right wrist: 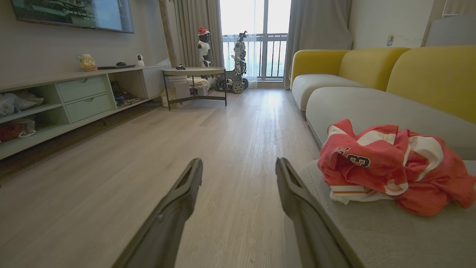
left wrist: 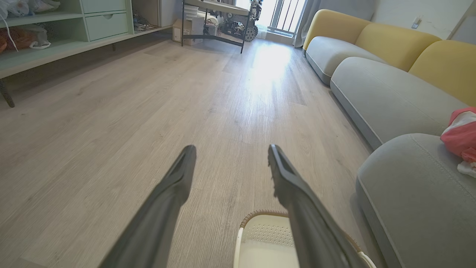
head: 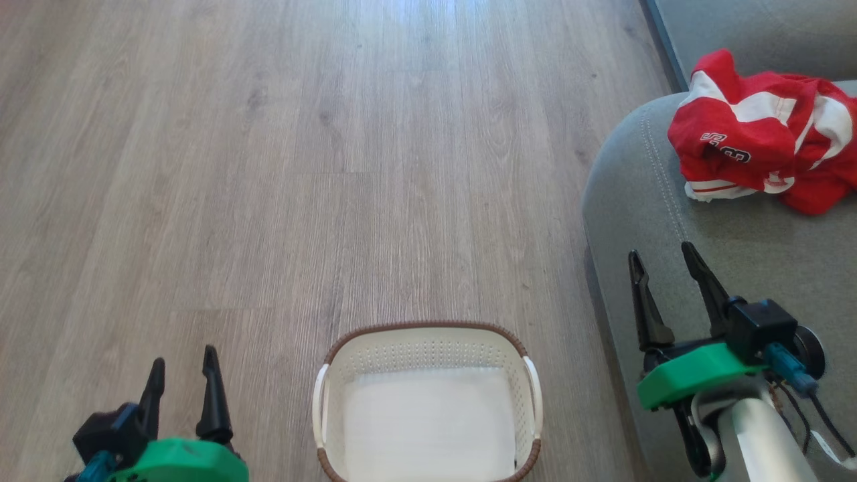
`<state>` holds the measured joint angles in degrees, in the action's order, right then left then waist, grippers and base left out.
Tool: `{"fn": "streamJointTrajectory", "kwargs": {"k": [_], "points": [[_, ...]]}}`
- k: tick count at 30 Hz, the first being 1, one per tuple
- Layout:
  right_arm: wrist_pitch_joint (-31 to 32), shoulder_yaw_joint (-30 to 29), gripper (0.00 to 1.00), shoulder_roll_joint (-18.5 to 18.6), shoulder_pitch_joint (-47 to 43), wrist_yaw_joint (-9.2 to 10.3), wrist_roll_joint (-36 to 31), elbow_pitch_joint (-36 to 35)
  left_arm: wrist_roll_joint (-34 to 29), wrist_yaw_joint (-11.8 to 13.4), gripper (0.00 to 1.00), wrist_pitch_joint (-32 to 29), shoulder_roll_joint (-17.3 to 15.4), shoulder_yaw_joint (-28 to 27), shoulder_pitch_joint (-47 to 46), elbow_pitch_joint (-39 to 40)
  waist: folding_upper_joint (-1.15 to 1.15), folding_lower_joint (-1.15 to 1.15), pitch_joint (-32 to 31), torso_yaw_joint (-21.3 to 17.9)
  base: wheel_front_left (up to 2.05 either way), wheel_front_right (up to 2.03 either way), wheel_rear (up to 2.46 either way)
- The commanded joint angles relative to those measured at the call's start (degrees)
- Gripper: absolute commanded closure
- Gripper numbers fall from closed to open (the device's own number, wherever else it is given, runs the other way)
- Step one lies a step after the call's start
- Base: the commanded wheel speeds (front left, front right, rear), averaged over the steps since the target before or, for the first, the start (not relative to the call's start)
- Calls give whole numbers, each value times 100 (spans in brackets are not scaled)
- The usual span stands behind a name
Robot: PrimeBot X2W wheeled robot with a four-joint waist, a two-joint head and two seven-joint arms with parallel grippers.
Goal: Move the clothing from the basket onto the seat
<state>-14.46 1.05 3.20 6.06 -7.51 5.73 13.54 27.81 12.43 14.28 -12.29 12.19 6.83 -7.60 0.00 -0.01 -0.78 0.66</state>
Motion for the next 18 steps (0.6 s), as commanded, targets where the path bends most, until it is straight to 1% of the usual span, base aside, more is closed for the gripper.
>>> {"fn": "streamJointTrajectory", "kwargs": {"k": [1,8,18], "points": [[-53,157,0,-31,120,2,40,-241,-53,-35,0,72,-43,-273,-185,200,0,1,-8,-2,0,0,0],[-53,211,0,-32,-88,2,126,-352,-169,-128,0,72,52,-404,-64,168,0,1,-49,1,0,0,0],[-53,205,0,-32,-87,2,153,-294,-328,-206,0,72,120,-440,-97,45,0,1,-45,-2,0,0,0]]}}
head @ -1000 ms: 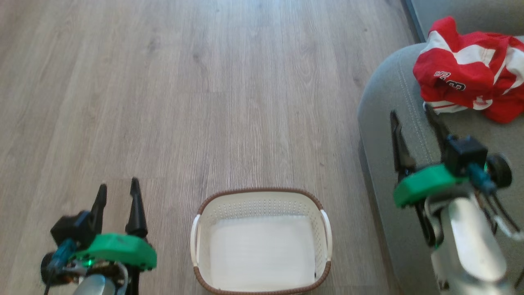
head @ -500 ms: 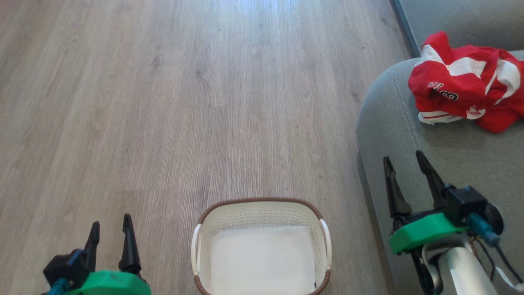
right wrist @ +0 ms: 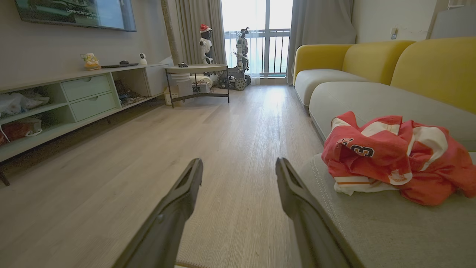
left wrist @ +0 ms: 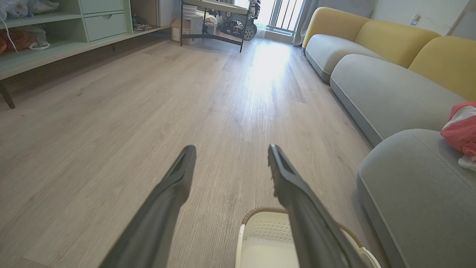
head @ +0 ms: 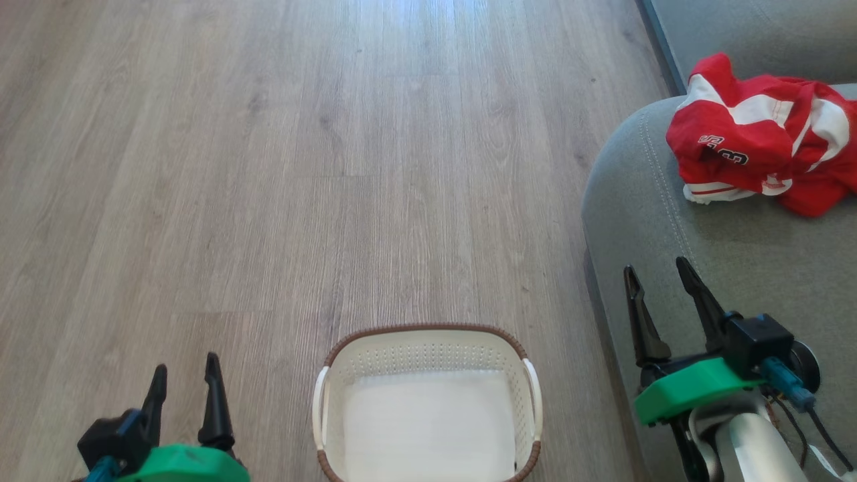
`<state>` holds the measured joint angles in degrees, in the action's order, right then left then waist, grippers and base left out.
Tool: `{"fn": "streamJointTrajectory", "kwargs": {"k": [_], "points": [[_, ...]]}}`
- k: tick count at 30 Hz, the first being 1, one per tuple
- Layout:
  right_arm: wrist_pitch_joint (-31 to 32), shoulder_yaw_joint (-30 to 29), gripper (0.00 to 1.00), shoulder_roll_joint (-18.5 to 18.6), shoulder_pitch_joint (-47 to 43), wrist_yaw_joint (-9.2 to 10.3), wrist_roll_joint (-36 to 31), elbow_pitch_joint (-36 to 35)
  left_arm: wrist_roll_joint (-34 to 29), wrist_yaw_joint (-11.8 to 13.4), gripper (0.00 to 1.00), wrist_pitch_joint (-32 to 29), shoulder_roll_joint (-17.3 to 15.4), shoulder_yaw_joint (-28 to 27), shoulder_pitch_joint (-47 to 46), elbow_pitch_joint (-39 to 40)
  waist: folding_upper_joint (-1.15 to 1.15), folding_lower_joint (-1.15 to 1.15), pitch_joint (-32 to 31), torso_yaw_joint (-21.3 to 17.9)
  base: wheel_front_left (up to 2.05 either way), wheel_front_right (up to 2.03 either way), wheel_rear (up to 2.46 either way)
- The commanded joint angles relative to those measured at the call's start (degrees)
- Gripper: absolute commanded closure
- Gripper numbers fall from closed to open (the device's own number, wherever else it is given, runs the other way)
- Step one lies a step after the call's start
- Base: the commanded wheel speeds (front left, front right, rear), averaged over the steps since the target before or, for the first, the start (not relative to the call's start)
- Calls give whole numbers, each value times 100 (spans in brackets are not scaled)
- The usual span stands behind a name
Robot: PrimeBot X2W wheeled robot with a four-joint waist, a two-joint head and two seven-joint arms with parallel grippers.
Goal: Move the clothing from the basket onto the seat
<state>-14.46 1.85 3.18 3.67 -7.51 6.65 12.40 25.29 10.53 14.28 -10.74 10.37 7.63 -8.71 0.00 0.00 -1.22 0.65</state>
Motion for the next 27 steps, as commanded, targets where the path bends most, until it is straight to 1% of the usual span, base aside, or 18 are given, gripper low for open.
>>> {"fn": "streamJointTrajectory", "kwargs": {"k": [1,7,8,12,13,27], "points": [[-53,125,0,-30,153,2,66,-174,-83,-19,0,72,-30,-264,-181,146,0,0,-2,-2,0,0,0],[-53,124,0,-30,145,2,84,-143,-106,-45,0,72,-11,-283,-194,86,0,0,-17,-6,0,0,0],[0,0,100,-1,0,0,50,33,-78,-34,100,-1,21,-21,-2,-74,0,0,-17,-6,0,0,0],[12,24,100,0,-93,0,62,300,-69,-47,100,-18,75,28,20,-322,0,0,-17,-6,0,0,0],[36,20,100,0,-133,0,155,372,4,-65,100,-39,100,14,25,-377,0,0,-15,-7,0,0,0],[253,-70,100,-2,-94,0,1043,349,711,-248,100,-254,171,-164,-126,-404,0,0,1,-13,0,0,0]]}}
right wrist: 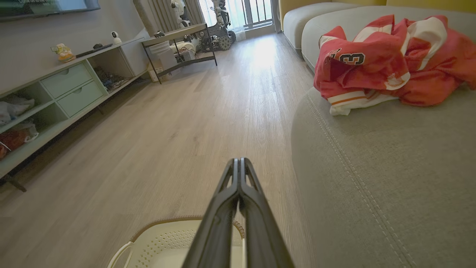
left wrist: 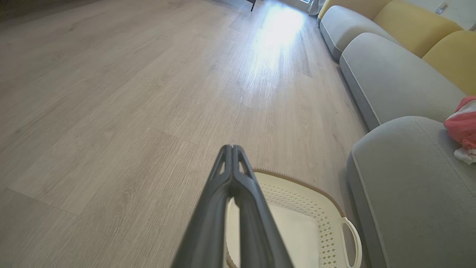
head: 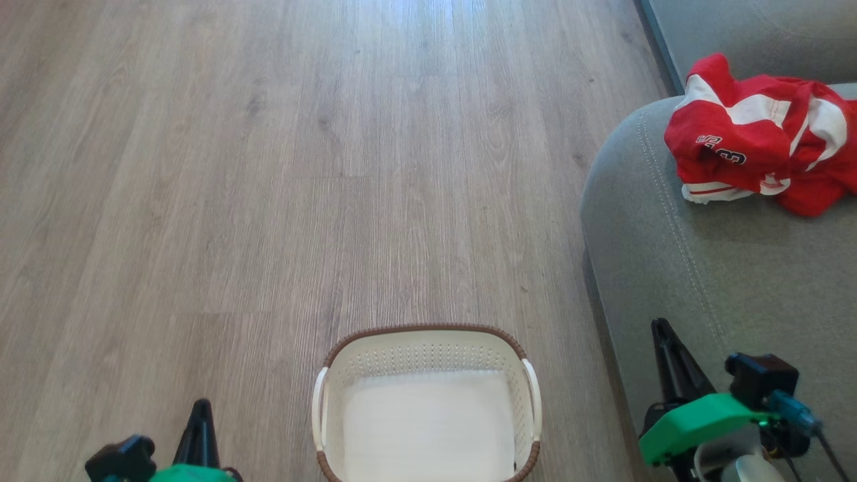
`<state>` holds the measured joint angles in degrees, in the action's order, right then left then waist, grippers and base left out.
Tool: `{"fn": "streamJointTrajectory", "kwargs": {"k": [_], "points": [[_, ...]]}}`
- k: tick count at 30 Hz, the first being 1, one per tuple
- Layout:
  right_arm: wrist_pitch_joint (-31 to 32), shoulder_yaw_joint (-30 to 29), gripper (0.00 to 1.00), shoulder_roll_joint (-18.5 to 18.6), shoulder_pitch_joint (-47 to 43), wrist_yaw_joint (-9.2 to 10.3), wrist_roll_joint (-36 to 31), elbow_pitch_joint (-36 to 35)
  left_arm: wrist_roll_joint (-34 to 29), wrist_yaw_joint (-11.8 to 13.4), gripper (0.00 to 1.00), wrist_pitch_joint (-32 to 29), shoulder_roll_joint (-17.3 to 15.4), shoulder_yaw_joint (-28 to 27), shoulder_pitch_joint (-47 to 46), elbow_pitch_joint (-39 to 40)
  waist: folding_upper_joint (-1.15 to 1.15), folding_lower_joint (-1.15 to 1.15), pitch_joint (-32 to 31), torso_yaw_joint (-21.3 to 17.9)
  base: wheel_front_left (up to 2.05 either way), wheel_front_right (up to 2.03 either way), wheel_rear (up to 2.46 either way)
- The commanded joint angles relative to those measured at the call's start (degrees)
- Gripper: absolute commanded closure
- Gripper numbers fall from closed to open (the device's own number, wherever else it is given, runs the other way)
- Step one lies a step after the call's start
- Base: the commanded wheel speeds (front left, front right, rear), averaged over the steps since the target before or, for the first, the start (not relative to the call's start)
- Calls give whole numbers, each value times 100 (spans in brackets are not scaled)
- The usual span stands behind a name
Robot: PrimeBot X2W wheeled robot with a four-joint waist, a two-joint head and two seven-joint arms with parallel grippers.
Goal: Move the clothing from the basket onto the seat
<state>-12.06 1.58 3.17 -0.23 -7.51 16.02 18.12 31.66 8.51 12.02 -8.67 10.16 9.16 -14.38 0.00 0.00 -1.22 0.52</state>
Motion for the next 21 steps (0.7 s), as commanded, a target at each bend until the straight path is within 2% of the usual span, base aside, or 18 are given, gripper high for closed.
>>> {"fn": "streamJointTrajectory", "kwargs": {"k": [1,21], "points": [[30,-50,100,-2,300,0,174,-225,128,-60,100,-45,-30,-157,-291,161,0,0,2,0,0,0,0],[380,-196,100,-6,366,1,1600,-260,1264,-355,100,-392,85,-447,-532,134,0,0,28,-10,0,0,0]]}}
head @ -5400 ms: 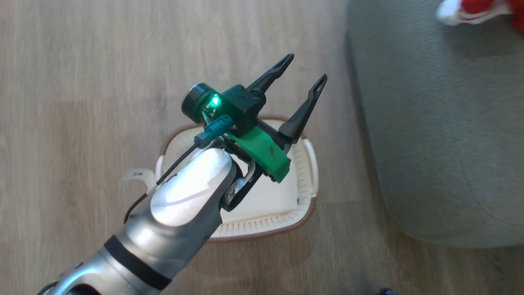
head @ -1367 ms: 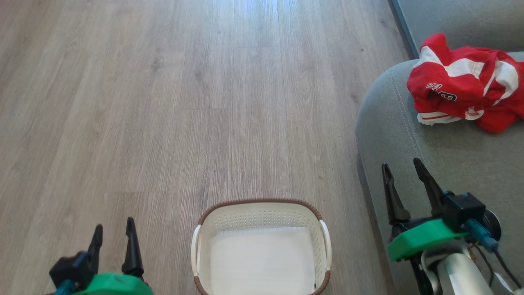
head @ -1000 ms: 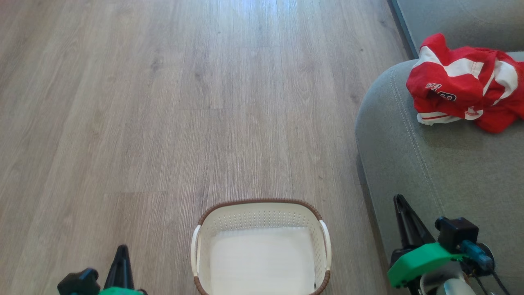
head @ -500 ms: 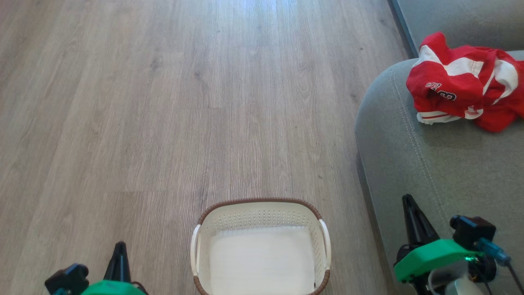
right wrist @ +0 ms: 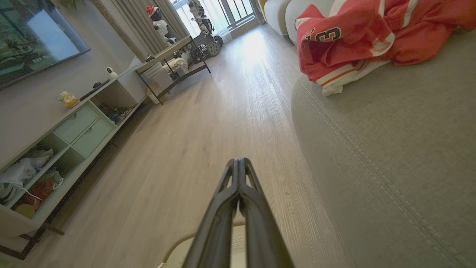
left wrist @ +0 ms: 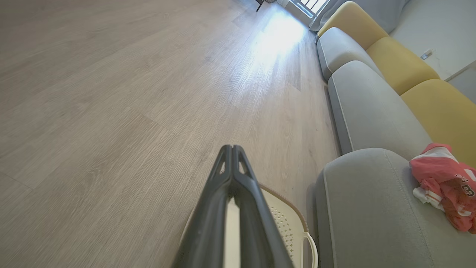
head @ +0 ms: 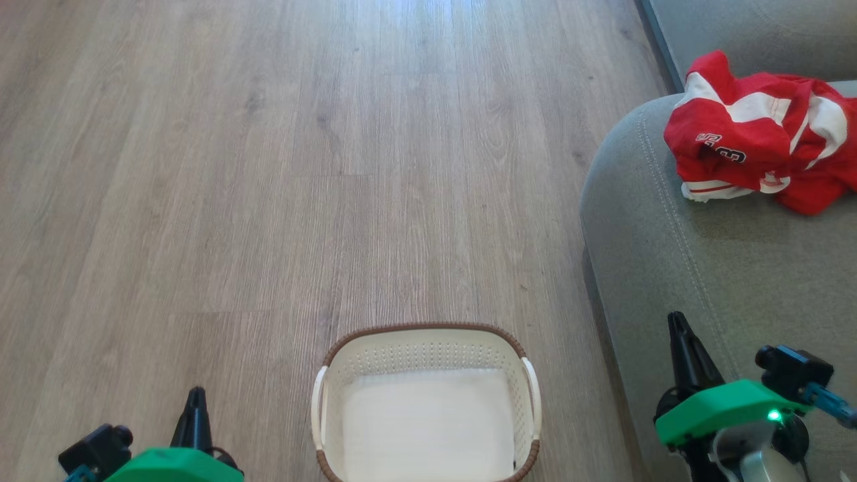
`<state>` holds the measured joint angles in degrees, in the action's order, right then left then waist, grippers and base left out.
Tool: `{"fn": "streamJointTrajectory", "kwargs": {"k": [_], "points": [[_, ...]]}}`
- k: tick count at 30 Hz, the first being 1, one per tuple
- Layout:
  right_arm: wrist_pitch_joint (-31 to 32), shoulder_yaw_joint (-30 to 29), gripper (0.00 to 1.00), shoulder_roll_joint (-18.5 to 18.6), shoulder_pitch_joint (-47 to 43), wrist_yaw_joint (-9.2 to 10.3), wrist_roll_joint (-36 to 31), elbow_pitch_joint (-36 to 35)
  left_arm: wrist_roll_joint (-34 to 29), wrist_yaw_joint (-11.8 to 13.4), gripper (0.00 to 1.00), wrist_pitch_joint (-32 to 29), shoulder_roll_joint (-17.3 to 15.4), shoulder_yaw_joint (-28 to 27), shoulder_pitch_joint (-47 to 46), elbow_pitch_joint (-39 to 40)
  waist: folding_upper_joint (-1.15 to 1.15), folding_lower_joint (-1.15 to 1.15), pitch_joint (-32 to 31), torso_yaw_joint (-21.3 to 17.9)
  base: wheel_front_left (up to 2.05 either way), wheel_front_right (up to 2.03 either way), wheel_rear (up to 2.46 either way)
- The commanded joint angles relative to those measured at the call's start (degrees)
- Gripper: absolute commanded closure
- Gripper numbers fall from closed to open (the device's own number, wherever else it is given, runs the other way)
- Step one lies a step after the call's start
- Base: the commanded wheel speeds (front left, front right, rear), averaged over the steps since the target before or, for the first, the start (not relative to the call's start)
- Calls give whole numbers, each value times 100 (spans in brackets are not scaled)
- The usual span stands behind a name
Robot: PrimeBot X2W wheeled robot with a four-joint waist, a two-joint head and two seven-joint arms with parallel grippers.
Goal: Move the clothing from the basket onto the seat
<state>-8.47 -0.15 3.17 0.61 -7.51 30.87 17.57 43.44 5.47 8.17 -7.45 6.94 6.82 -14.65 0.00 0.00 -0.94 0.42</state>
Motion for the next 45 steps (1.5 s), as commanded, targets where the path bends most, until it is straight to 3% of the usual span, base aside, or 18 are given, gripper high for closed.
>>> {"fn": "streamJointTrajectory", "kwargs": {"k": [1,45], "points": [[37,-30,100,-6,284,1,184,-207,140,-65,100,-23,-31,-139,-309,161,0,0,2,0,0,0,0],[755,-330,100,-16,419,1,3106,-279,2466,-670,100,-733,208,-733,-797,111,0,0,56,-21,0,0,0]]}}
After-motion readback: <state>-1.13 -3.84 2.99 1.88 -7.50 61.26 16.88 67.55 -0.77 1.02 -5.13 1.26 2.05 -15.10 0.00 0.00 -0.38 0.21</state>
